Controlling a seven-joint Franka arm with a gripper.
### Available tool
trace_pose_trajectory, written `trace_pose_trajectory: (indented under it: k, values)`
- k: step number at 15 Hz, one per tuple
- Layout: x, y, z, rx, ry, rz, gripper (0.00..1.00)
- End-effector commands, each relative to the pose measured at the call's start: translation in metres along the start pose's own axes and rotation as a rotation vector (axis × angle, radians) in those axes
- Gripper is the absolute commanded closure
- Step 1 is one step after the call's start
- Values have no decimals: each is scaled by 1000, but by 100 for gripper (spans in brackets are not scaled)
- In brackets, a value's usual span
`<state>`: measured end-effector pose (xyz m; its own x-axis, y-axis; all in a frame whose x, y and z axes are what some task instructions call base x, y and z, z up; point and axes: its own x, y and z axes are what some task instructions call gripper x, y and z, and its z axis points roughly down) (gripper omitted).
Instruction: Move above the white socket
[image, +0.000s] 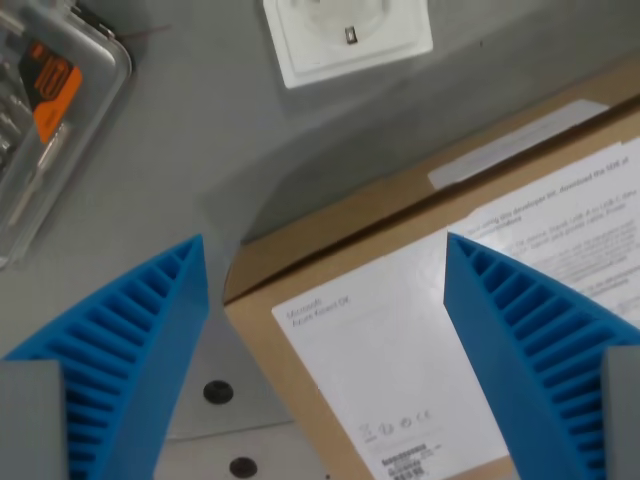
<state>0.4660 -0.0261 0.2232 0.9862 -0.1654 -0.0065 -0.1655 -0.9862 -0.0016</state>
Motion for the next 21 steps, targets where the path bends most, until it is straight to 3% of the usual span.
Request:
trace_pose_trajectory:
  k: [1, 8, 21]
  values:
    - [20, 5, 7, -15, -24, -108, 0]
    - [46, 8, 20, -15, -20, -153, 0]
    - [76, 13, 34, -16, -34, -195, 0]
